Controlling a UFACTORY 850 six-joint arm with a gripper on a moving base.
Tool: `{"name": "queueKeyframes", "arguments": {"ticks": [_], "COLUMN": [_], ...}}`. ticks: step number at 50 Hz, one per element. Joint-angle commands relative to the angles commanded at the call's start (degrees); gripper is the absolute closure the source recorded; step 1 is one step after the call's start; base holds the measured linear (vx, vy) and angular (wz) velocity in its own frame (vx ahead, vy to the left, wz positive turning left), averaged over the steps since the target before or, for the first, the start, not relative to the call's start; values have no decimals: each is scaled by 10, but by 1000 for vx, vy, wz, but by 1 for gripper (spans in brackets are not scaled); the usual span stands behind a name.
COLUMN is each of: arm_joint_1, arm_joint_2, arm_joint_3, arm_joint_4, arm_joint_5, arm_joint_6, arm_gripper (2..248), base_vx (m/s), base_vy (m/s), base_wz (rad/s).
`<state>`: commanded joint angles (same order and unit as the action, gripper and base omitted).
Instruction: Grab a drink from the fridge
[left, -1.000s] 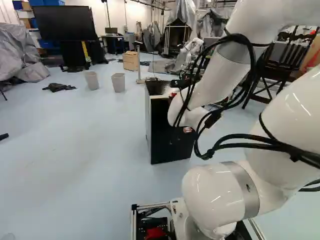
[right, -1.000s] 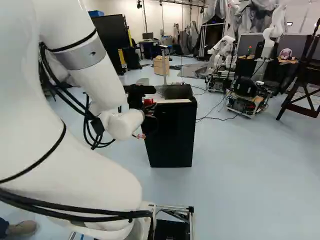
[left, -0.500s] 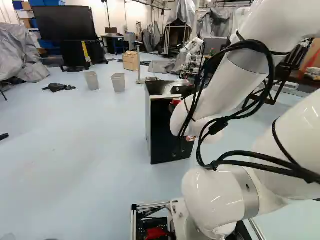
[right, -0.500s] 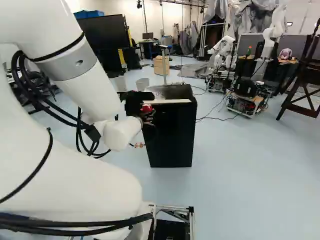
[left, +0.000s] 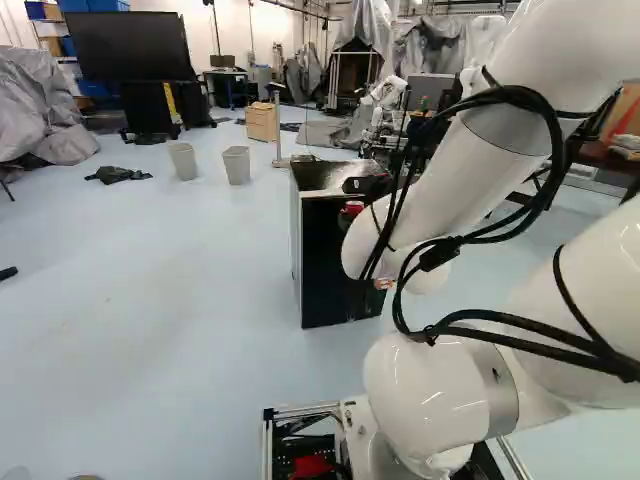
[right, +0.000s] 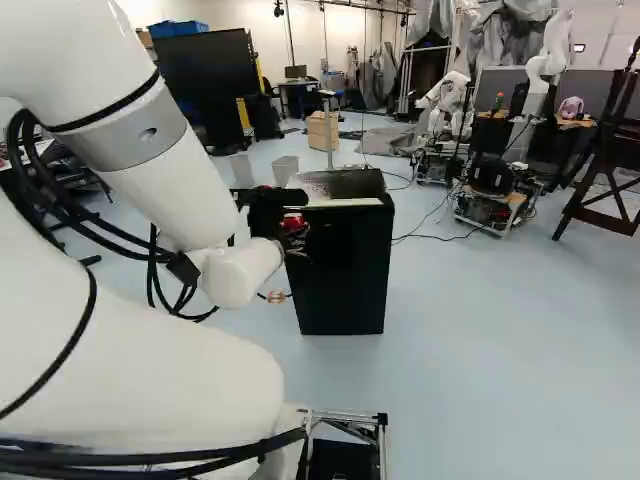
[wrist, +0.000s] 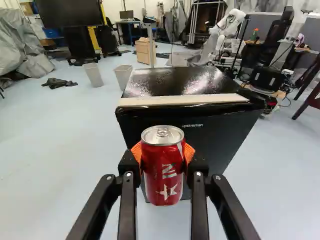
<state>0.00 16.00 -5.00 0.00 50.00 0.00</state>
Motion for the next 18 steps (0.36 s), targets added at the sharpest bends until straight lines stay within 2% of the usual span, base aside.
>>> {"name": "queueKeyframes", "arguments": {"ticks": [18], "arm_joint_1": [0], "arm_joint_2": [0], "arm_joint_3": [0], "arm_joint_4": [0], "arm_joint_5": [0], "arm_joint_6": [0], "arm_gripper": [150], "base_vx": [0], "base_vy": [0], "base_wz": [0]}}
